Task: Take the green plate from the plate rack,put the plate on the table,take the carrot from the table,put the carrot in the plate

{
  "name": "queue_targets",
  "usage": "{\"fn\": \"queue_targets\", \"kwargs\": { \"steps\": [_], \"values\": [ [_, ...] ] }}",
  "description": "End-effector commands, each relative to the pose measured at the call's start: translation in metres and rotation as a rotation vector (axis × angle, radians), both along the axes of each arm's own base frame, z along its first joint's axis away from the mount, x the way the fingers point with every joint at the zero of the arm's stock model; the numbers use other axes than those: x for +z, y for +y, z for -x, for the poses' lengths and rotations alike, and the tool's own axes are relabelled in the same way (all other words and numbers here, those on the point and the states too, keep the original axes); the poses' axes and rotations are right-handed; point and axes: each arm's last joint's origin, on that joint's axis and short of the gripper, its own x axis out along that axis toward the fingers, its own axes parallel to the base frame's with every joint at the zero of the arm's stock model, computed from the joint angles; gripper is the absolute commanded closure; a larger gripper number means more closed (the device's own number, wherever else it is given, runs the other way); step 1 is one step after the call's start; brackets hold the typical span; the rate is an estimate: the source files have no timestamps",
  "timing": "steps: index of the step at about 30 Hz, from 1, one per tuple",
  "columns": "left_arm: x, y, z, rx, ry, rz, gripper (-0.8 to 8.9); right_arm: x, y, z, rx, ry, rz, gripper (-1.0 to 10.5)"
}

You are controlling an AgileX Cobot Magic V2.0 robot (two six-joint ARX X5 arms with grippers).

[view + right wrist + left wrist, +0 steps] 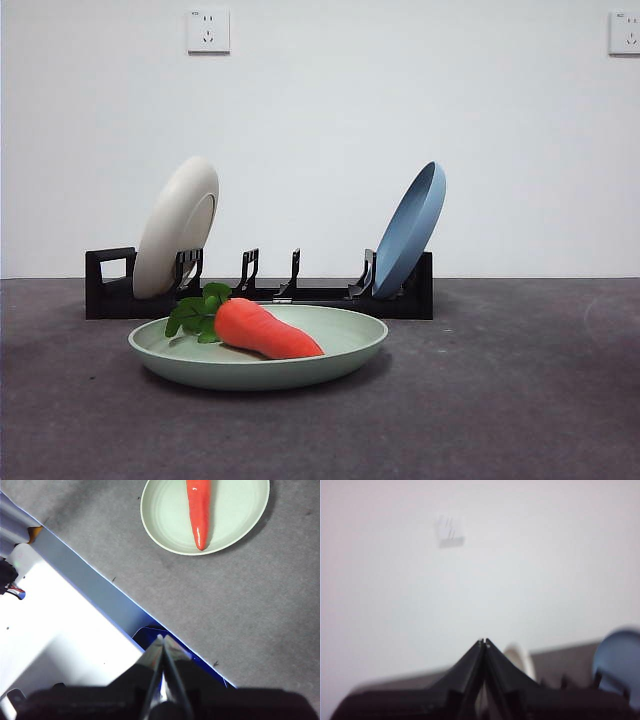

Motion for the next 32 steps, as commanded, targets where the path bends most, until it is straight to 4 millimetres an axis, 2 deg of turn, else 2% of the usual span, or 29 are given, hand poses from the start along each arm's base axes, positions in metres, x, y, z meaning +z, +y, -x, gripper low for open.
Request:
{"fn": "queue_targets", "kwargs": {
  "steps": [1, 7, 14, 24, 32],
  "values": [
    [-0.037, 0.004, -0.004, 0.041, 0.058, -0.009, 8.16, 0.000, 0.000, 0.000, -0.005, 0.001, -0.004, 9.5],
    [-0.092, 0.008, -0.011, 0.085, 0.161, 0.029, 8.16, 0.000, 0.000, 0.000, -0.005, 0.000, -0.005, 9.5],
    [-0.132, 0.008, -0.016, 0.092, 0.246, 0.028, 8.16, 0.000, 0.000, 0.000, -0.005, 0.000, -0.005, 9.5],
    [-0.158, 0.008, -0.017, 0.091, 0.293, 0.051, 8.16, 0.000, 0.000, 0.000, -0.005, 0.000, -0.005, 9.5],
    [-0.165, 0.008, -0.014, 0.092, 0.354, 0.094, 8.16, 0.000, 0.000, 0.000, -0.005, 0.000, -0.005, 9.5]
  ]
}}
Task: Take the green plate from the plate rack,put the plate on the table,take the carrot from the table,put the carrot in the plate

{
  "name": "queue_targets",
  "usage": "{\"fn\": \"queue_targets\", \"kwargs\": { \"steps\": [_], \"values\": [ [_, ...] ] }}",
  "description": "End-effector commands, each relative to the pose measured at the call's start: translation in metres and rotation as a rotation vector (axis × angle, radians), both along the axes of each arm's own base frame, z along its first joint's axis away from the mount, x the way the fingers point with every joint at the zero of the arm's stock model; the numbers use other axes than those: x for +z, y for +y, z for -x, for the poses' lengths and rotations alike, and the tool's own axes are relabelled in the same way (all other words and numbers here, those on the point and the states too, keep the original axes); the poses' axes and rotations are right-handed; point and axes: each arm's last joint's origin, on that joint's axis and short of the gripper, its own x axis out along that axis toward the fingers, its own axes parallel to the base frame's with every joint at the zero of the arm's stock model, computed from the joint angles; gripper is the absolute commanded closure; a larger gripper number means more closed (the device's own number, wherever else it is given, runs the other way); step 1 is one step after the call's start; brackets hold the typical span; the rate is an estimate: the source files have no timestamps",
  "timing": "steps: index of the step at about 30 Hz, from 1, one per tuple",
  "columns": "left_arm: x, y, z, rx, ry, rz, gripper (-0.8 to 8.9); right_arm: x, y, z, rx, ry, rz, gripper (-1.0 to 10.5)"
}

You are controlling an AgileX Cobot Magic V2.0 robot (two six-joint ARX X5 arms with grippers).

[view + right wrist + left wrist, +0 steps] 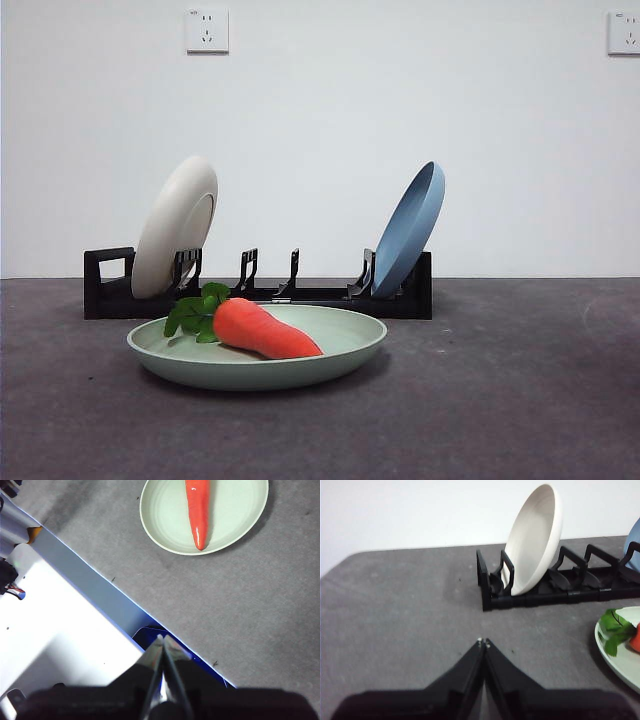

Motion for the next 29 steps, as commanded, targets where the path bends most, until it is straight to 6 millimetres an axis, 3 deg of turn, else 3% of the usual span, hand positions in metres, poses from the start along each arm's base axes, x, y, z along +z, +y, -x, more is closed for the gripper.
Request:
{"fn": "queue_targets", "kwargs": {
  "steps": [1, 21, 25, 29],
  "values": [
    [-0.007, 0.000, 0.000, 0.011, 0.043, 0.031, 8.16, 0.000, 0.000, 0.000, -0.005, 0.001, -0.004, 9.5],
    [-0.008, 0.000, 0.000, 0.012, 0.045, 0.031, 8.16, 0.000, 0.000, 0.000, -0.003, -0.001, -0.004, 9.5],
    [-0.008, 0.000, 0.000, 0.012, 0.045, 0.031, 8.16, 0.007, -0.011, -0.004, -0.030, -0.165, 0.023, 9.5],
    [-0.008, 0.000, 0.000, 0.012, 0.045, 0.031, 8.16, 0.014, -0.029, -0.014, -0.162, -0.316, -0.060, 9.5]
  ]
}}
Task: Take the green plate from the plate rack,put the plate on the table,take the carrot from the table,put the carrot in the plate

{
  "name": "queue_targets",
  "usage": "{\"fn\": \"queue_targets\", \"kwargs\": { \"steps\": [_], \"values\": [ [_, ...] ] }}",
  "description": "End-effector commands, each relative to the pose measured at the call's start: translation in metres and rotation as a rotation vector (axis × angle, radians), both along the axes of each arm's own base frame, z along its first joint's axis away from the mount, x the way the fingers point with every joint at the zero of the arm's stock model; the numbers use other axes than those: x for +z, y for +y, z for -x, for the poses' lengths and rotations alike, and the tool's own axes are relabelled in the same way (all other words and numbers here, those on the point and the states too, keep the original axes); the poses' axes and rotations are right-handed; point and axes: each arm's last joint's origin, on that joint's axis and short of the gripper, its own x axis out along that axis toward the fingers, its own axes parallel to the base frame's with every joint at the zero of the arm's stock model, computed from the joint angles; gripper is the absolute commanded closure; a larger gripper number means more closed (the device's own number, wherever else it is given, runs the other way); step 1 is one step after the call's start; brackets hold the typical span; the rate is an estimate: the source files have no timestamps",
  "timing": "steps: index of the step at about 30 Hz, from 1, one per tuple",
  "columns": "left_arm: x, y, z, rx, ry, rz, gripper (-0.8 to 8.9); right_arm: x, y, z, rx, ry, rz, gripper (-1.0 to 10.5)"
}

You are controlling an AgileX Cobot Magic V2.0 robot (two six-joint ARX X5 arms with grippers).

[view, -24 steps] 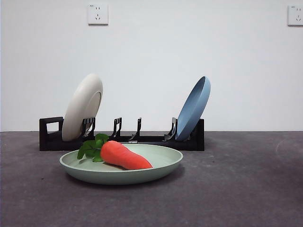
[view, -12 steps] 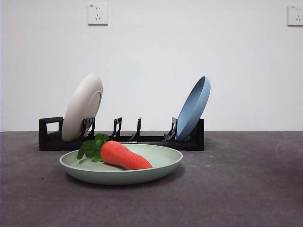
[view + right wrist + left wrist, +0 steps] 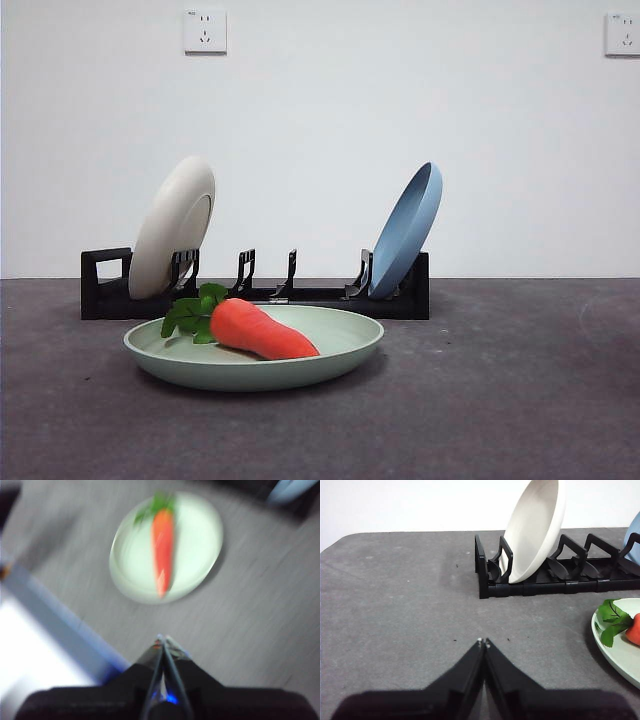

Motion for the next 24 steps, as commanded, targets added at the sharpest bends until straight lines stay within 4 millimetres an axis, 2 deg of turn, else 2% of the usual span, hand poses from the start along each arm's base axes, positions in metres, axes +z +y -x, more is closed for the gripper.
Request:
{"fn": "queue_targets", "kwargs": {
  "steps": [1, 5, 10, 15, 20, 24],
  "values": [
    [-0.004, 0.000, -0.001, 0.007, 0.009, 0.009, 8.16, -0.004, -0.013, -0.007, -0.076, -0.100, -0.045, 9.5],
    [-0.004, 0.000, -0.001, 0.008, 0.009, 0.009, 8.16, -0.022, -0.037, -0.008, -0.182, -0.196, -0.128, 9.5],
    [-0.004, 0.000, -0.001, 0.008, 0.009, 0.008, 8.16, -0.064, -0.057, -0.001, -0.323, -0.384, -0.168, 9.5],
    [-0.004, 0.000, -0.001, 0.008, 0.009, 0.008, 8.16, -0.103, -0.067, 0.006, -0.405, -0.522, -0.184, 9.5],
    [-0.004, 0.000, -0.001, 0.008, 0.009, 0.008, 8.16, -0.134, -0.073, 0.011, -0.509, -0.547, -0.148, 9.5],
    [-0.004, 0.000, -0.001, 0.008, 0.009, 0.009, 8.16, -0.158, -0.073, 0.014, -0.517, -0.538, -0.146, 9.5]
  ]
}}
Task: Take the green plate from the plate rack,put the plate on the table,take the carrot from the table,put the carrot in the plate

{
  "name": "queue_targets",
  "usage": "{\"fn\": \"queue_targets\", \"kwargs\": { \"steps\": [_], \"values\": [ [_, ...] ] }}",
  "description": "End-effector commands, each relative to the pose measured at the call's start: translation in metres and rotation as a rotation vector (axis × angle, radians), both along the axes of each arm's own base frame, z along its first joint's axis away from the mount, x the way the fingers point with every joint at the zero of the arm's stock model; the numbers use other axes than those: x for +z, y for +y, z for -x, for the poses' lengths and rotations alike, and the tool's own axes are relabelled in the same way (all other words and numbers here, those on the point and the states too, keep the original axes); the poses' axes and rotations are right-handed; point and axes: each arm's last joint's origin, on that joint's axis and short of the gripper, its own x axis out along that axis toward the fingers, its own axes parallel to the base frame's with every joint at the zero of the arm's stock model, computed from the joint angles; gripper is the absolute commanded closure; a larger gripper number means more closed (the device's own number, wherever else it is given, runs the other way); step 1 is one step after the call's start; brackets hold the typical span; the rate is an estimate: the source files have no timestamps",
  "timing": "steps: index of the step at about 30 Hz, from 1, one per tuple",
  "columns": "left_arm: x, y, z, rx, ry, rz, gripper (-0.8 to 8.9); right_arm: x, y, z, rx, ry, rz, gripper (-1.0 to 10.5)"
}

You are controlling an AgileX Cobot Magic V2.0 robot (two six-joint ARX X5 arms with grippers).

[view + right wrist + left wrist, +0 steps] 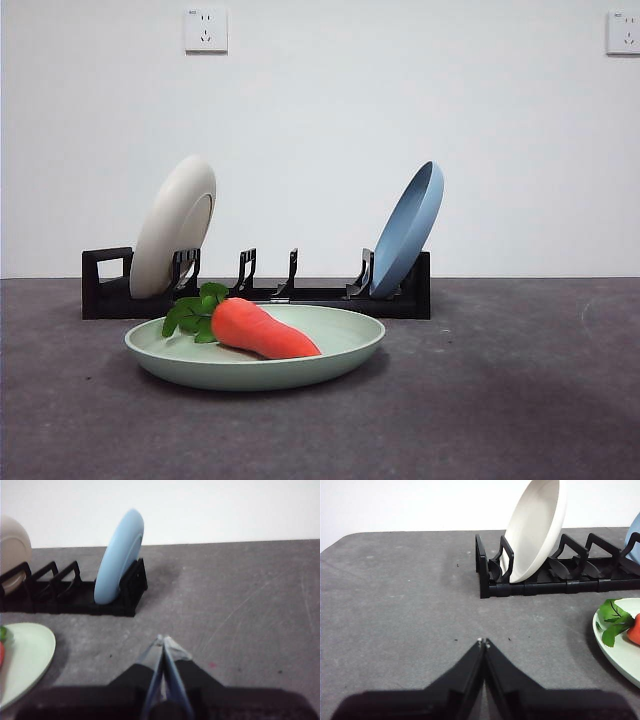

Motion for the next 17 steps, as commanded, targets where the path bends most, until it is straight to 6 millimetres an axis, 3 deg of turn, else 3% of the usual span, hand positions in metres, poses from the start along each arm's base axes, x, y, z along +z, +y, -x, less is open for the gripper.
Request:
{"fn": "queue_targets", "kwargs": {
  "steps": [1, 12, 17],
  "values": [
    [-0.004, 0.000, -0.001, 0.008, 0.009, 0.009, 8.16, -0.014, 0.000, 0.001, -0.003, 0.001, 0.001, 9.5],
    [-0.004, 0.000, -0.001, 0.008, 0.009, 0.009, 8.16, -0.049, 0.000, 0.002, -0.011, 0.036, -0.045, 9.5],
    [-0.004, 0.000, -0.001, 0.008, 0.009, 0.009, 8.16, -0.048, 0.000, 0.003, -0.010, 0.022, -0.047, 9.5]
  ]
}}
